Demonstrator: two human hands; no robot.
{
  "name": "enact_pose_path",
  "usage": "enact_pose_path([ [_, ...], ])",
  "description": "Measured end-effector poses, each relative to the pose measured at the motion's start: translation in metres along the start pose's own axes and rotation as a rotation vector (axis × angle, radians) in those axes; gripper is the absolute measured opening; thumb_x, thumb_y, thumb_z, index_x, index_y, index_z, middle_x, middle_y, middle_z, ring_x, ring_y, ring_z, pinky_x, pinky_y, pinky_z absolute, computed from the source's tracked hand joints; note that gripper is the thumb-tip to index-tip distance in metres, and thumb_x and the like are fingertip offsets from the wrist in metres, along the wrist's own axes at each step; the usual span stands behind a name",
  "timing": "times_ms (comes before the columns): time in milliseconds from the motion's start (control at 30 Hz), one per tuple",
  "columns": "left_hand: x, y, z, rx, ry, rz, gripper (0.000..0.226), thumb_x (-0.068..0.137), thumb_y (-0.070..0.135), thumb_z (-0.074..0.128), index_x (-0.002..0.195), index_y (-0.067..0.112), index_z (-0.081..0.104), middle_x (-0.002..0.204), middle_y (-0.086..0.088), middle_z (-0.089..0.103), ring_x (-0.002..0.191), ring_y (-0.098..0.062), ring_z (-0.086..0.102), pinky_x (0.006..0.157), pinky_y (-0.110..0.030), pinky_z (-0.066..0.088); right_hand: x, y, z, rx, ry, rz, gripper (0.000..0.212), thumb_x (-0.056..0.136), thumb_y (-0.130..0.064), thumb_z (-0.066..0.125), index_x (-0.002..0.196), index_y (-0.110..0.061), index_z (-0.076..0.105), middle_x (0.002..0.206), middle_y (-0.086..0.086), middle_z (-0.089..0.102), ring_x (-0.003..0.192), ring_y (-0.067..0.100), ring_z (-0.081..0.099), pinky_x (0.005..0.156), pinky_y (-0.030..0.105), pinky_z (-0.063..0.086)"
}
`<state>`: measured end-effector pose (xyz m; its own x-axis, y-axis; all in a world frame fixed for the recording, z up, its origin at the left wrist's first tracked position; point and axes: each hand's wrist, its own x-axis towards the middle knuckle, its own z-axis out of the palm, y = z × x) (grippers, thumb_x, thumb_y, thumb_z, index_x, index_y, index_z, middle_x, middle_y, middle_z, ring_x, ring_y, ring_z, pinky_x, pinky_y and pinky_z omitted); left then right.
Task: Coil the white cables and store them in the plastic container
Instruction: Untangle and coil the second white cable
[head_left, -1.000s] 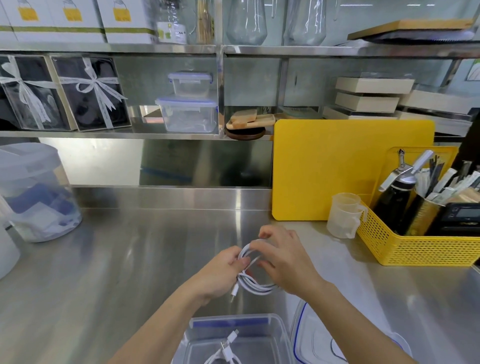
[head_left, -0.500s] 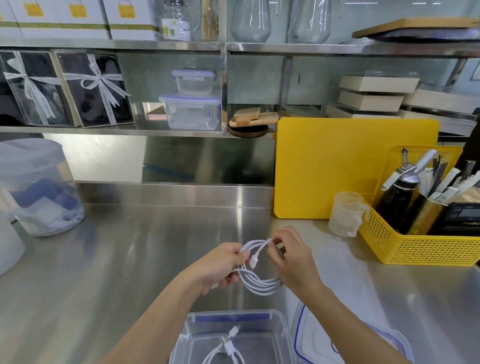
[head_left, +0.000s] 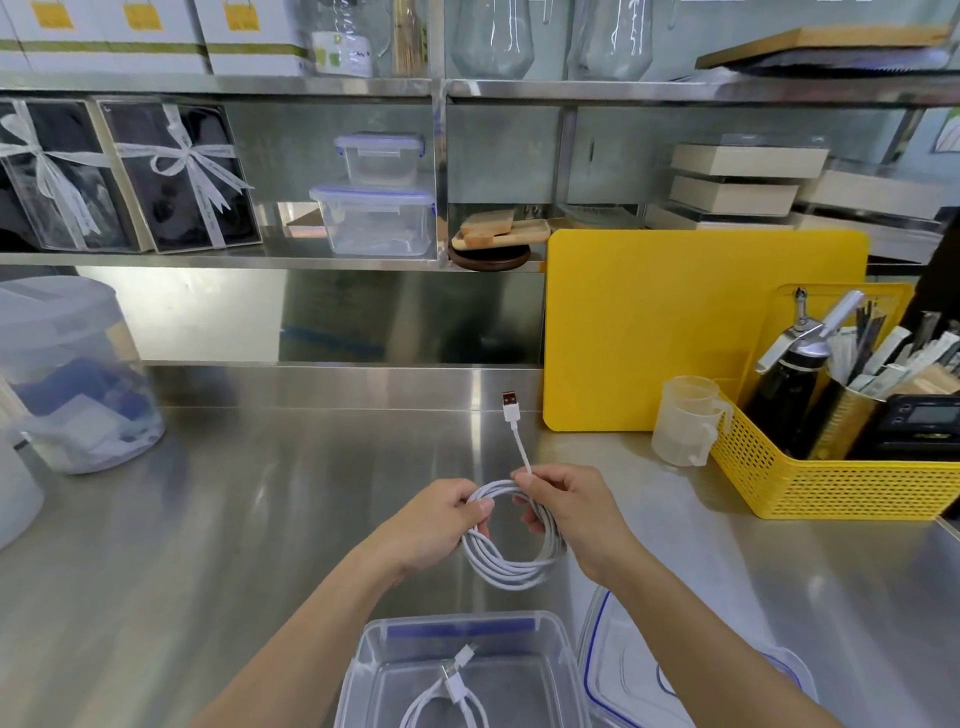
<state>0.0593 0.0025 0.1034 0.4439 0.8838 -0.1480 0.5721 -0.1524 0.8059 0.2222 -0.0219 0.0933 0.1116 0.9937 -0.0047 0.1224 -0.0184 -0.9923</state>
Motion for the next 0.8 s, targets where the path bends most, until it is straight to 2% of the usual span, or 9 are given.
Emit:
enact_pose_path([
  [100, 0.004, 0.002, 0.005, 0.248, 0.111, 0.017, 0.023, 0.096, 0.034, 0.043, 0.077, 0.025, 0.052, 0.079, 0.006, 0.058, 0.073, -0.011, 0.054, 0.076, -0.03, 0.038, -0.001, 0.002, 0.006, -0.007, 0.109, -0.027, 0.021, 0.088, -0.014, 0.056, 0.076, -0.006, 0.071, 0.061, 0.009, 0.052, 0.051, 0.01, 0.046, 0.052, 0.02, 0.043],
  [133, 0.004, 0.003, 0.007, 0.361, 0.209, 0.024, 0.018, 0.095, 0.039, 0.044, 0.09, 0.026, 0.054, 0.093, 0.006, 0.058, 0.092, -0.014, 0.054, 0.086, -0.032, 0.033, -0.002, 0.002, 0.007, -0.028, 0.136, -0.045, 0.023, 0.089, -0.014, 0.056, 0.074, -0.004, 0.07, 0.059, 0.008, 0.05, 0.052, 0.011, 0.045, 0.053, 0.022, 0.042],
  [200, 0.002, 0.0, 0.011, 0.423, 0.504, 0.048, 0.038, 0.089, 0.049, 0.05, 0.116, 0.022, 0.051, 0.116, 0.004, 0.047, 0.112, -0.016, 0.041, 0.093, -0.032, 0.023, -0.003, 0.002, 0.007, -0.027, 0.186, -0.076, 0.027, 0.089, -0.014, 0.055, 0.073, 0.005, 0.066, 0.056, 0.009, 0.047, 0.053, 0.014, 0.041, 0.055, 0.028, 0.039],
  [300, -0.007, -0.003, 0.015, 0.131, 0.995, 0.204, 0.047, 0.081, 0.047, 0.06, 0.107, 0.008, 0.051, 0.102, -0.002, 0.047, 0.094, -0.017, 0.042, 0.085, -0.033, 0.03, 0.0, 0.002, 0.001, 0.031, 0.3, -0.064, 0.03, 0.089, -0.013, 0.055, 0.07, 0.008, 0.063, 0.055, 0.009, 0.045, 0.053, 0.016, 0.04, 0.055, 0.028, 0.037],
  [333, -0.01, -0.003, 0.016, -0.02, 0.984, 0.181, 0.044, 0.08, 0.042, 0.065, 0.103, 0.008, 0.049, 0.095, 0.0, 0.047, 0.089, -0.018, 0.045, 0.082, -0.033, 0.036, 0.002, 0.002, 0.0, 0.05, 0.334, -0.056, 0.029, 0.089, -0.013, 0.055, 0.067, 0.004, 0.064, 0.053, 0.008, 0.045, 0.053, 0.016, 0.04, 0.054, 0.028, 0.037],
  [400, -0.013, -0.001, 0.019, -0.262, 0.737, 0.005, 0.045, 0.078, 0.039, 0.069, 0.103, 0.012, 0.045, 0.088, 0.003, 0.05, 0.082, -0.019, 0.052, 0.074, -0.027, 0.042, 0.005, 0.004, -0.001, 0.066, 0.378, -0.04, 0.029, 0.089, -0.014, 0.056, 0.061, -0.007, 0.065, 0.052, 0.007, 0.046, 0.053, 0.018, 0.042, 0.053, 0.028, 0.038],
  [500, -0.011, -0.001, 0.03, -0.299, 0.457, -0.153, 0.045, 0.08, 0.047, 0.065, 0.105, 0.014, 0.047, 0.09, 0.007, 0.057, 0.081, -0.005, 0.056, 0.066, -0.018, 0.043, 0.003, 0.006, 0.002, 0.041, 0.378, -0.076, 0.032, 0.089, -0.016, 0.056, 0.059, -0.009, 0.062, 0.052, 0.006, 0.047, 0.053, 0.018, 0.042, 0.056, 0.032, 0.038],
  [633, -0.001, 0.003, 0.04, -0.601, 0.497, -0.137, 0.027, 0.087, 0.036, 0.061, 0.095, 0.01, 0.055, 0.09, -0.01, 0.07, 0.083, -0.021, 0.066, 0.081, -0.038, 0.053, -0.006, 0.003, 0.008, -0.066, 0.329, -0.169, 0.035, 0.09, -0.02, 0.054, 0.056, -0.015, 0.057, 0.054, 0.004, 0.048, 0.055, 0.016, 0.043, 0.057, 0.033, 0.038],
  [800, 0.001, 0.012, 0.036, -0.787, 0.552, -0.154, 0.018, 0.094, 0.022, 0.055, 0.091, 0.005, 0.058, 0.07, -0.009, 0.07, 0.058, -0.014, 0.067, 0.059, -0.026, 0.053, -0.007, 0.003, 0.011, -0.105, 0.34, -0.208, 0.025, 0.091, -0.024, 0.053, 0.069, -0.017, 0.063, 0.061, 0.001, 0.052, 0.058, 0.011, 0.047, 0.056, 0.024, 0.041],
])
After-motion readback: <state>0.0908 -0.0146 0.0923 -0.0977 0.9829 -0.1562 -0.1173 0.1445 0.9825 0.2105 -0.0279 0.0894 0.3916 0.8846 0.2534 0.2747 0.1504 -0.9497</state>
